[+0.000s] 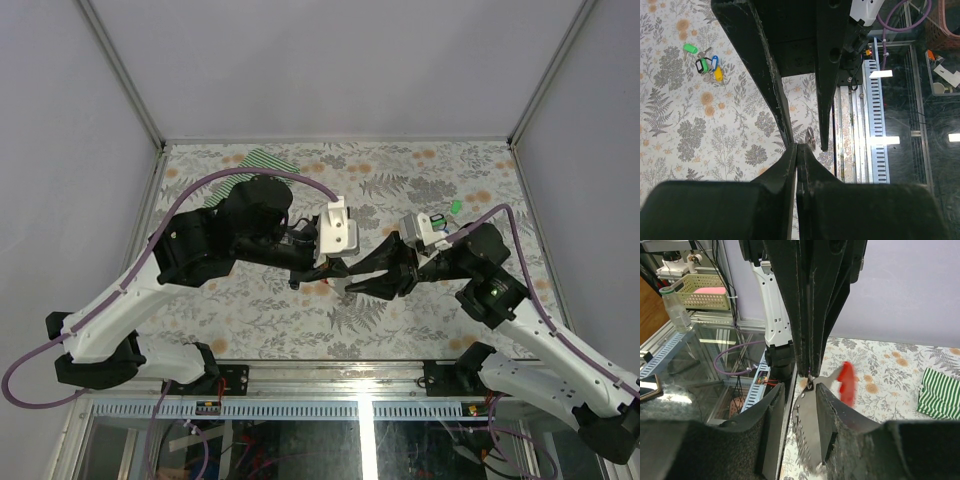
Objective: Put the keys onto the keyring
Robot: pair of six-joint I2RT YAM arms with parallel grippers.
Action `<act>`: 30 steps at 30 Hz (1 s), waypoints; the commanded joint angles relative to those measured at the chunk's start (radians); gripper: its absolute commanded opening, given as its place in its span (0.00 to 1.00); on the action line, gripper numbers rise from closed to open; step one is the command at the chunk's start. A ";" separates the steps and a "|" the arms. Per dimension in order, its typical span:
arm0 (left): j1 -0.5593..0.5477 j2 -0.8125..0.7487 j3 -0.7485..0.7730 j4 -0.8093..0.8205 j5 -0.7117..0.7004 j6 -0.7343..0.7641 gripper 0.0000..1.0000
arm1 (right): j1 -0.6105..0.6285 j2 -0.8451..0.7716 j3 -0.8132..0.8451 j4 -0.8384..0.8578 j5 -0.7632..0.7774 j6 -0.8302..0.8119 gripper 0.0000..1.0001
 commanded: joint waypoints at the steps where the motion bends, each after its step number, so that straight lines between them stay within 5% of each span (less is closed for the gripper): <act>1: -0.008 -0.029 -0.010 0.090 0.007 -0.002 0.00 | 0.020 0.001 0.008 0.072 0.035 0.010 0.37; 12: -0.009 -0.034 -0.016 0.091 -0.002 0.001 0.00 | 0.022 -0.022 0.016 0.059 0.058 0.004 0.34; 20: -0.008 -0.037 -0.017 0.091 -0.002 -0.003 0.00 | 0.022 -0.065 0.056 -0.017 0.062 -0.031 0.41; 30: -0.007 -0.031 -0.019 0.091 0.025 -0.003 0.00 | 0.022 -0.129 0.062 -0.180 0.259 -0.194 0.37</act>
